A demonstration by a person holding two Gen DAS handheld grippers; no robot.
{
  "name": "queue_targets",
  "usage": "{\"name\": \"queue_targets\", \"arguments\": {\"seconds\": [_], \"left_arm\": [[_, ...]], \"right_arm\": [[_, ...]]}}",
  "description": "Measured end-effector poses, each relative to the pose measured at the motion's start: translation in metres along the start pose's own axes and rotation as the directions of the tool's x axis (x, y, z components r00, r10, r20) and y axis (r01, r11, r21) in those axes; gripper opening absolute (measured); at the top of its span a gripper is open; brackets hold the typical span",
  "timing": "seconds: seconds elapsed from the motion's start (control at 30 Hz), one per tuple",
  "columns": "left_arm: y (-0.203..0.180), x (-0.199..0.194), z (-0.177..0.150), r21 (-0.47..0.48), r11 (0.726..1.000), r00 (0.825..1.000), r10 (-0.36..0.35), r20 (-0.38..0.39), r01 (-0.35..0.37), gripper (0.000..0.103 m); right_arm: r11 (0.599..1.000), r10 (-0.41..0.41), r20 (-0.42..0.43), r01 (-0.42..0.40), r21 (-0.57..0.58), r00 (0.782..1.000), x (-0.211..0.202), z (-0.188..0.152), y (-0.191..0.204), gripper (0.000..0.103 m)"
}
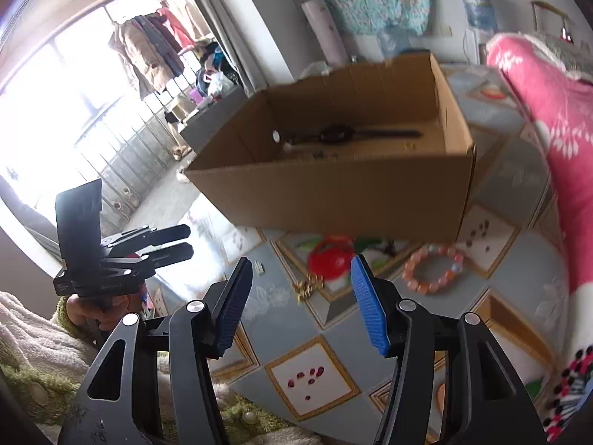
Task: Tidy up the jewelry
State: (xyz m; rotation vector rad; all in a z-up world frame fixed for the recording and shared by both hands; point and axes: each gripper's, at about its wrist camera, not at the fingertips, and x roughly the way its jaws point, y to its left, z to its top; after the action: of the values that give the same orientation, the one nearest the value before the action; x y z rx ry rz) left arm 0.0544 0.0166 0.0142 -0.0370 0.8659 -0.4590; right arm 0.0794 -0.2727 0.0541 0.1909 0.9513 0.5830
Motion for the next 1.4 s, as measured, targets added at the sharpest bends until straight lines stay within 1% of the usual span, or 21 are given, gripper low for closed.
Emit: {"name": "queue_targets", "arguments": {"seconds": [0.07, 0.1, 0.2, 0.3, 0.4, 0.47, 0.5, 0.6, 0.67, 0.73, 0.93, 1.17, 1.23, 1.4], "left_arm": [[-0.003, 0.013, -0.007, 0.022, 1.0, 1.0, 0.011, -0.018, -0.01, 0.055], [-0.005, 0.019, -0.009, 0.031, 0.999, 1.0, 0.012, -0.022, -0.011, 0.055], [-0.011, 0.033, -0.011, 0.071, 0.997, 0.999, 0.02, -0.031, -0.018, 0.055], [-0.018, 0.045, -0.009, 0.129, 0.99, 0.998, 0.054, -0.035, -0.049, 0.055], [-0.024, 0.053, -0.006, 0.19, 0.979, 0.997, 0.077, -0.028, -0.071, 0.054], [-0.028, 0.059, -0.005, 0.222, 0.972, 0.995, 0.087, -0.038, -0.076, 0.047], [-0.03, 0.061, -0.005, 0.231, 0.97, 0.995, 0.085, -0.043, -0.073, 0.045], [-0.031, 0.067, -0.004, 0.241, 0.968, 0.995, 0.081, -0.061, -0.064, 0.037], [-0.03, 0.072, -0.005, 0.242, 0.968, 0.993, 0.091, -0.077, -0.07, 0.029], [-0.03, 0.072, -0.005, 0.253, 0.964, 0.992, 0.101, -0.076, -0.079, 0.026], [-0.033, 0.07, -0.008, 0.297, 0.952, 0.991, 0.106, -0.081, -0.077, 0.024], [-0.038, 0.072, -0.009, 0.321, 0.945, 0.992, 0.094, -0.08, -0.064, 0.016], [-0.039, 0.072, -0.01, 0.33, 0.941, 0.992, 0.1, -0.076, -0.07, 0.015], [-0.039, 0.072, -0.01, 0.323, 0.944, 0.992, 0.1, -0.074, -0.071, 0.015]], "right_arm": [[0.999, 0.004, -0.024, -0.003, 0.036, 1.0, 0.01, -0.012, -0.002, 0.052], [0.998, 0.011, -0.037, -0.009, 0.054, 0.999, 0.017, -0.014, -0.002, 0.048], [0.997, -0.011, -0.052, 0.014, 0.072, 0.999, 0.033, -0.021, 0.0, 0.041], [0.997, -0.065, -0.062, 0.068, 0.044, 0.996, 0.045, -0.026, 0.008, 0.038], [0.997, -0.073, -0.056, 0.074, 0.019, 0.996, 0.05, -0.033, 0.015, 0.038], [0.997, -0.073, -0.051, 0.074, 0.015, 0.996, 0.051, -0.033, 0.016, 0.038], [0.997, -0.076, -0.049, 0.077, 0.014, 0.996, 0.051, -0.033, 0.016, 0.038], [0.997, -0.075, -0.05, 0.076, 0.019, 0.996, 0.051, -0.034, 0.012, 0.038], [0.997, -0.075, -0.052, 0.076, 0.022, 0.996, 0.052, -0.035, 0.011, 0.038], [0.997, -0.075, -0.052, 0.076, 0.023, 0.996, 0.05, -0.035, 0.011, 0.038], [0.997, -0.07, -0.053, 0.072, 0.031, 0.996, 0.049, -0.038, 0.006, 0.038], [0.996, -0.069, -0.045, 0.071, 0.045, 0.997, 0.047, -0.039, 0.003, 0.038], [0.996, -0.072, -0.044, 0.074, 0.047, 0.996, 0.045, -0.04, 0.003, 0.038], [0.996, -0.073, -0.035, 0.075, 0.051, 0.997, 0.04, -0.041, 0.004, 0.038]]}}
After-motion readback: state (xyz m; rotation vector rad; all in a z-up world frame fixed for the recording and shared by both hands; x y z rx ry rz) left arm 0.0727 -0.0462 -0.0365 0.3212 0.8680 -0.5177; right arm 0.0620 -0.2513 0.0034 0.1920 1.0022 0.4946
